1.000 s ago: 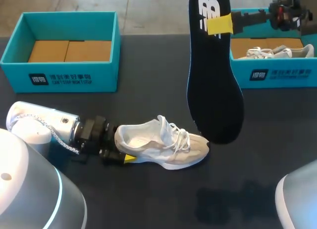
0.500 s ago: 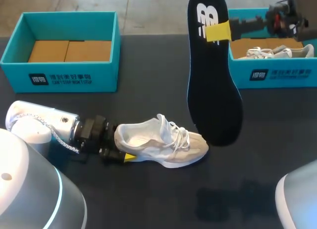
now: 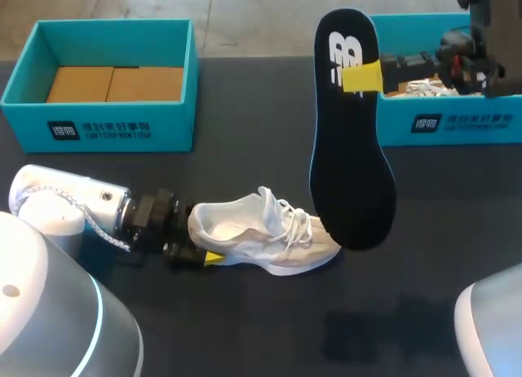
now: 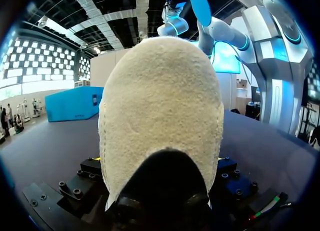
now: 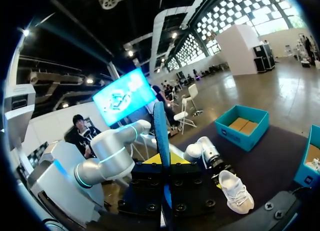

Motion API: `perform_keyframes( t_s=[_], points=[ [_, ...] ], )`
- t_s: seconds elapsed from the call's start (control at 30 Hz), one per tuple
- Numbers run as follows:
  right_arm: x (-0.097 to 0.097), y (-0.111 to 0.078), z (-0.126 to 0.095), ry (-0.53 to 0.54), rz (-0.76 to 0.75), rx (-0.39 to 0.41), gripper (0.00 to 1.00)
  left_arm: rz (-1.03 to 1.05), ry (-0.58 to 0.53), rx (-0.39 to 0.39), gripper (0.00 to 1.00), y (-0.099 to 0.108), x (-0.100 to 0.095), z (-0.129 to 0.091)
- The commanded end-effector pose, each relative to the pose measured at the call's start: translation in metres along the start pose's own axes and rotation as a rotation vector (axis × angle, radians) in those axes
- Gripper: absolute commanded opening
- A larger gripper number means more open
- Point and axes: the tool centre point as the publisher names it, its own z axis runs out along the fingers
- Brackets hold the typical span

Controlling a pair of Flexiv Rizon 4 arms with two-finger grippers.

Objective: Take the shoe out of the shoebox, open the shoe tongue, remove and reinsert the insole, then place the shoe into the shoebox

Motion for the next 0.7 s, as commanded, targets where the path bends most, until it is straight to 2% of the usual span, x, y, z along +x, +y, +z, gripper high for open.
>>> perform_keyframes(
  t_s=[0.03,0.67,0.7],
  points=[
    [-0.0066,-0.0094,0.0014,0.007,0.019,-0.025,0.00,0.000,-0.003,-0.004,0.00,0.0049,-0.0056,-0.0011],
    [-0.0106,-0.0133,0.0017,0.010,0.034,-0.021,0.00,0.000,-0.009,-0.006,0.00,0.0064,-0.0091,-0.0026],
    [-0.0106,-0.0133,0.0017,0.010,0.034,-0.021,0.00,0.002,-0.006,-0.007,0.05,0.0063,-0.0093,-0.0027]
  ],
)
